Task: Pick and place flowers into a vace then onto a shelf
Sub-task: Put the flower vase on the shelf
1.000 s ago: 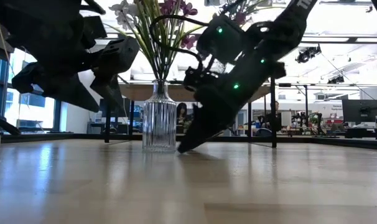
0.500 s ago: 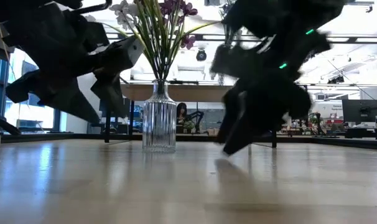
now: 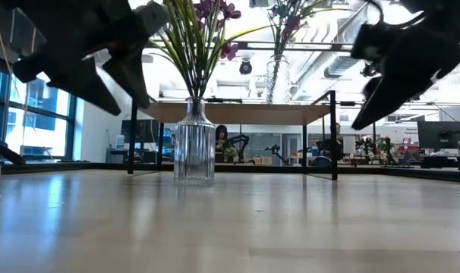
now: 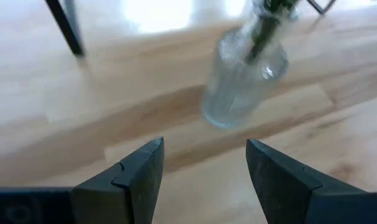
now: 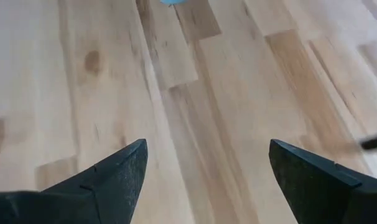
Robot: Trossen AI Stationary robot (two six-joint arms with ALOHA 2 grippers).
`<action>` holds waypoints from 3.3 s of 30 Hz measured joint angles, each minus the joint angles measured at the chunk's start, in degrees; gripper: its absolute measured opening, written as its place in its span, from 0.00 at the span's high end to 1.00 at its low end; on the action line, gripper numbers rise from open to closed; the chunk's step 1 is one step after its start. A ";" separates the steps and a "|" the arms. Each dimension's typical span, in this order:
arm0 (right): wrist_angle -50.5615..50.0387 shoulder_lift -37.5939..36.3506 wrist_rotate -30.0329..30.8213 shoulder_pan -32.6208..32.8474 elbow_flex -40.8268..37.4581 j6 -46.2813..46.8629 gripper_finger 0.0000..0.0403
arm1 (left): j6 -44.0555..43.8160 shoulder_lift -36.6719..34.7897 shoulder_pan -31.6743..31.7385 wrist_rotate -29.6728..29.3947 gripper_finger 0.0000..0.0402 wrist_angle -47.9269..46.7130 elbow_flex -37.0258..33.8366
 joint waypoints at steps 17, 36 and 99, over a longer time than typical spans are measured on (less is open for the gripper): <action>-4.37 -10.13 4.77 1.80 -3.11 6.04 0.19 | 5.48 0.02 0.64 7.13 0.35 5.83 7.44; -6.29 -10.17 6.54 1.56 -3.09 0.56 0.19 | 20.46 5.92 -0.09 15.36 0.35 16.72 12.04; -6.01 -10.15 -1.07 1.54 -3.00 0.58 0.19 | 1.27 5.85 9.52 5.22 0.36 0.74 4.34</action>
